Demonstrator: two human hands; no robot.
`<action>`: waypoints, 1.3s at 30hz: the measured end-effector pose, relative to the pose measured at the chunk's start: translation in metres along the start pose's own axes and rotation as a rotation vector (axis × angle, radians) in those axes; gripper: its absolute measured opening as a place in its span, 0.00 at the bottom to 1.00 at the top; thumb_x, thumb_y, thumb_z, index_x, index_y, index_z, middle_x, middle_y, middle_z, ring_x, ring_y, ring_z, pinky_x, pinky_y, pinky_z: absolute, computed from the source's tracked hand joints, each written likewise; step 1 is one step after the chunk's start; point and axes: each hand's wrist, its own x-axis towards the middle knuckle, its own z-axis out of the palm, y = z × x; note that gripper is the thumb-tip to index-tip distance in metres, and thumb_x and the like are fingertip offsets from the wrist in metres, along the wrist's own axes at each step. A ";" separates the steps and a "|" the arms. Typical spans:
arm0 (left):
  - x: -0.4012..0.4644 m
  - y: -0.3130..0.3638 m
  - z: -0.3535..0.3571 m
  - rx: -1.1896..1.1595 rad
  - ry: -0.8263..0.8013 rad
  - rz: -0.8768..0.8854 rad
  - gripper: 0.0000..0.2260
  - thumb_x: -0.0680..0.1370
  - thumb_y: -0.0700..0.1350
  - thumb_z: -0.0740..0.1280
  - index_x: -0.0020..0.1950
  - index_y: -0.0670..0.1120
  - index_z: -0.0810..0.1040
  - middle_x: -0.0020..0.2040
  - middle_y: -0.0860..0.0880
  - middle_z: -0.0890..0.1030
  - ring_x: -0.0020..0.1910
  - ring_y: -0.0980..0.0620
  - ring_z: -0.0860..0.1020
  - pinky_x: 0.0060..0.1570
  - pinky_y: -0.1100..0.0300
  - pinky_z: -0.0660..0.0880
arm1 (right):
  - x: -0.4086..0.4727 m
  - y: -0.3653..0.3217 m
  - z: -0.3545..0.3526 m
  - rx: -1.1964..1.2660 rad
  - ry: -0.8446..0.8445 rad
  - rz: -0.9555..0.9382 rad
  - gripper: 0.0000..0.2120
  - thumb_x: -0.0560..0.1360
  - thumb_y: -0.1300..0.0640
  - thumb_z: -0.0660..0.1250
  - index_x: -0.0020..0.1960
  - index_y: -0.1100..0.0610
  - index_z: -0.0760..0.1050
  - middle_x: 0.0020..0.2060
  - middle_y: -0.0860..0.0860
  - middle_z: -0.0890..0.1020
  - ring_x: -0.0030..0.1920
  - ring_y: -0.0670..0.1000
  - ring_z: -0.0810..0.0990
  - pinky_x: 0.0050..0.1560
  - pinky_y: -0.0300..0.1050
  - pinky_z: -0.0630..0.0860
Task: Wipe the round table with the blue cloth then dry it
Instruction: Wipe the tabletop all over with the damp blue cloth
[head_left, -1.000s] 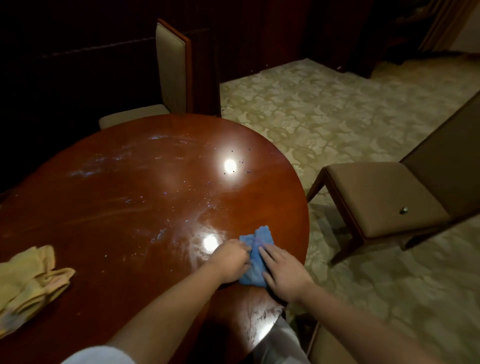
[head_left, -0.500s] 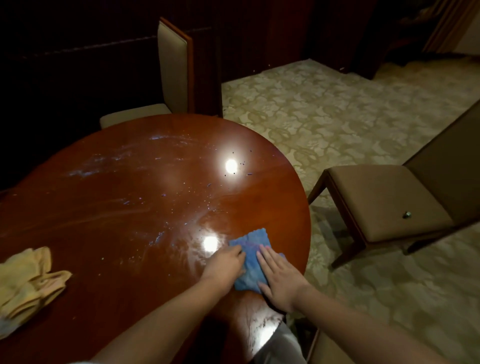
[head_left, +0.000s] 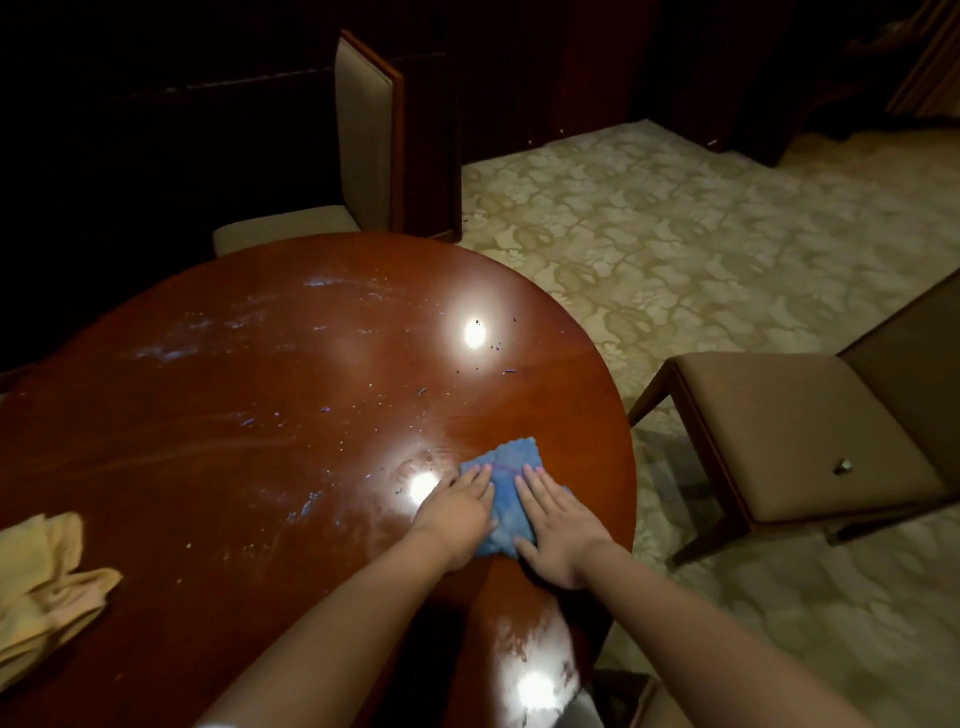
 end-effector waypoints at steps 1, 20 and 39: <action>0.008 -0.001 -0.004 -0.019 -0.008 -0.002 0.26 0.84 0.52 0.50 0.78 0.41 0.49 0.79 0.46 0.46 0.77 0.50 0.46 0.74 0.50 0.46 | 0.005 0.007 -0.006 0.013 -0.015 0.014 0.37 0.79 0.40 0.44 0.77 0.60 0.34 0.76 0.55 0.36 0.76 0.52 0.35 0.74 0.47 0.39; 0.149 -0.014 -0.063 0.051 0.101 -0.124 0.29 0.82 0.52 0.51 0.77 0.38 0.48 0.78 0.42 0.49 0.77 0.47 0.48 0.73 0.47 0.42 | 0.135 0.113 -0.078 0.021 0.029 -0.049 0.47 0.65 0.36 0.36 0.77 0.60 0.37 0.77 0.56 0.38 0.76 0.53 0.36 0.74 0.46 0.37; 0.116 -0.048 -0.060 -0.214 0.208 -0.318 0.19 0.75 0.52 0.55 0.46 0.45 0.83 0.45 0.46 0.81 0.43 0.47 0.80 0.44 0.60 0.76 | 0.194 0.095 -0.120 -0.114 -0.029 -0.572 0.39 0.77 0.49 0.62 0.78 0.58 0.45 0.78 0.54 0.45 0.77 0.51 0.43 0.73 0.42 0.39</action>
